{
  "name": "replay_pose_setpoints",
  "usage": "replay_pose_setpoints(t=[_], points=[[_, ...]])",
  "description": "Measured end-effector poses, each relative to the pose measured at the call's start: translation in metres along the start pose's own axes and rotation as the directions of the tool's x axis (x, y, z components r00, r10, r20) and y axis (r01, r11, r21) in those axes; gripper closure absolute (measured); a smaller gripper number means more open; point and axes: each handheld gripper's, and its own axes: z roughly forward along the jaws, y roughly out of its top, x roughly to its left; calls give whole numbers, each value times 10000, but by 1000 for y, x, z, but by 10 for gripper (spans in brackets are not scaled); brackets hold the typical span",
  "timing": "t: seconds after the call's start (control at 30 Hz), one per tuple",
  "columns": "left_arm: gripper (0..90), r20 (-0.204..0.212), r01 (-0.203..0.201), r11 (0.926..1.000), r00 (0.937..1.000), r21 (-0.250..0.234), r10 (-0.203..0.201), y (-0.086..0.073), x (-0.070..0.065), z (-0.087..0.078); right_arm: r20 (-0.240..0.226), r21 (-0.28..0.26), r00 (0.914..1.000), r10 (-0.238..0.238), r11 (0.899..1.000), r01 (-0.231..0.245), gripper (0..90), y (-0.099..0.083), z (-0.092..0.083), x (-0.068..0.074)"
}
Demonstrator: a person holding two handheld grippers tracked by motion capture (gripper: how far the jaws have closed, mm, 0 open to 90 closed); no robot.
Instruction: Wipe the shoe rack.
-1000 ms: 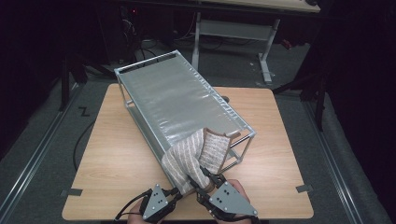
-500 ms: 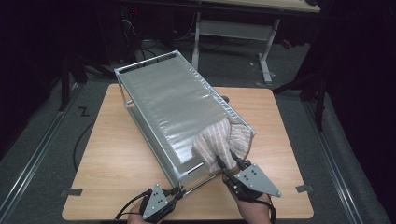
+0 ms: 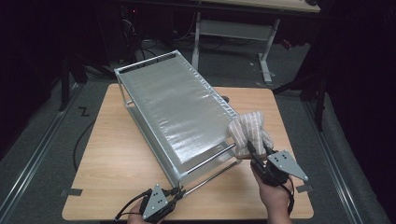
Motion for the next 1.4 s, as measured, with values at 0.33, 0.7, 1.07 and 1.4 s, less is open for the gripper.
replay_pose_setpoints(t=[0.33,0.7,1.07,1.4], points=[[801,34,-2,10000,10000,-21,2,0,0,0,42,-526,10000,67,9986,-65,657,9,-12,-3],[802,362,-13,10000,9993,49,11,4,2,8,381,-418,9990,-253,9988,269,657,4,-58,1],[803,450,-5,10000,9990,55,3,9,1,22,180,1295,9998,94,9915,-117,658,-39,-54,-1],[800,145,-109,9999,9998,64,108,6,0,13,-1295,1470,9912,272,9891,-80,657,-39,-28,20]])
